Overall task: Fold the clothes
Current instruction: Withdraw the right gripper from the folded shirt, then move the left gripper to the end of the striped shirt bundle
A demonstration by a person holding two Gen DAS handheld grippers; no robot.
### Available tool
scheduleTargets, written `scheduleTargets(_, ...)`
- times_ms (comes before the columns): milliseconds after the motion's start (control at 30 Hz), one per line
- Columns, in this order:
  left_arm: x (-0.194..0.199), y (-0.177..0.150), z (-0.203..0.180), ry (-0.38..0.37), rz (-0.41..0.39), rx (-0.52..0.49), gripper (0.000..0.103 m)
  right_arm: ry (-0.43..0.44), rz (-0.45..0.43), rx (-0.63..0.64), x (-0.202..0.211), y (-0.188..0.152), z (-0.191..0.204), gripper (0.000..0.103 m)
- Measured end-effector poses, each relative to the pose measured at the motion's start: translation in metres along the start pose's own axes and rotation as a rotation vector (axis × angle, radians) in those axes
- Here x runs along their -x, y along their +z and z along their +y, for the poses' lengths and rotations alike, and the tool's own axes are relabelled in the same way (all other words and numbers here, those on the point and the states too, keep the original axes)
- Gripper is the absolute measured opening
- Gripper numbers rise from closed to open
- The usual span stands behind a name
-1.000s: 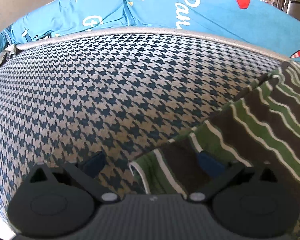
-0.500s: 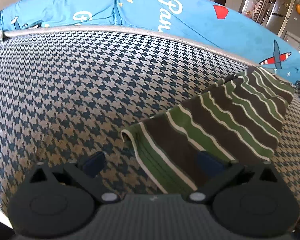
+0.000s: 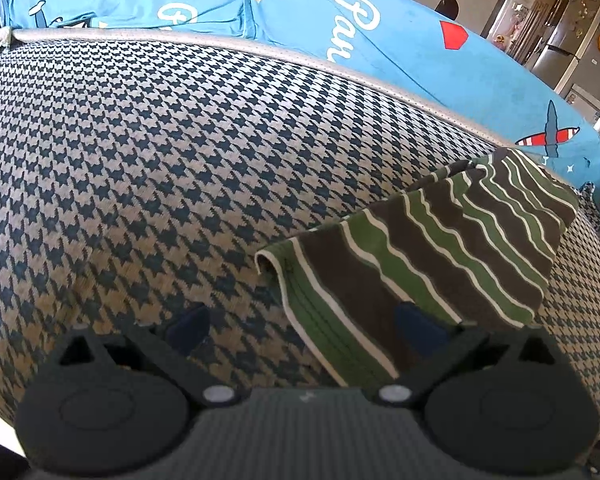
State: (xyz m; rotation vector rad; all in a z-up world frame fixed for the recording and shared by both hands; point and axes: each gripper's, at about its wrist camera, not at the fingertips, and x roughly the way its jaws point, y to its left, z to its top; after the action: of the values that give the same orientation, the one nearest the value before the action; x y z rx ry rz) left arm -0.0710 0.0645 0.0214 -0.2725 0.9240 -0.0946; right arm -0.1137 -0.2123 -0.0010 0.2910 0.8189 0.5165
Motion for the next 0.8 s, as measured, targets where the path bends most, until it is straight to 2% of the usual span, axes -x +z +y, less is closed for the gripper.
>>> scheduleTargets(67,-0.001,0.0,0.001,-0.015,0.009,0.005,0.103,0.003,-0.002,-0.021,-0.004,0.002,-0.001,0.056)
scheduleTargets(167,0.0,-0.001,0.004,-0.036,0.017,0.017,0.103,0.019,0.0,-0.077,-0.009,0.004,-0.006,0.04)
scheduleTargets(233,0.001,-0.002,0.008,-0.054,0.028,0.033,0.103,0.029,0.007,-0.128,-0.012,0.007,-0.013,0.014)
scheduleTargets(267,0.001,-0.002,0.01,-0.067,0.037,0.044,0.103,0.038,0.009,-0.16,-0.012,0.009,-0.017,0.011)
scheduleTargets(367,0.001,-0.004,0.014,-0.11,0.059,0.073,0.103,0.078,-0.006,-0.242,-0.01,0.014,-0.027,0.01)
scheduleTargets(533,0.004,-0.01,0.013,-0.205,0.089,0.104,0.103,0.125,-0.068,-0.3,0.002,0.026,-0.033,0.009)
scheduleTargets(800,-0.008,-0.012,0.003,-0.326,0.127,0.131,0.103,0.166,-0.097,-0.404,0.002,0.034,-0.042,0.009)
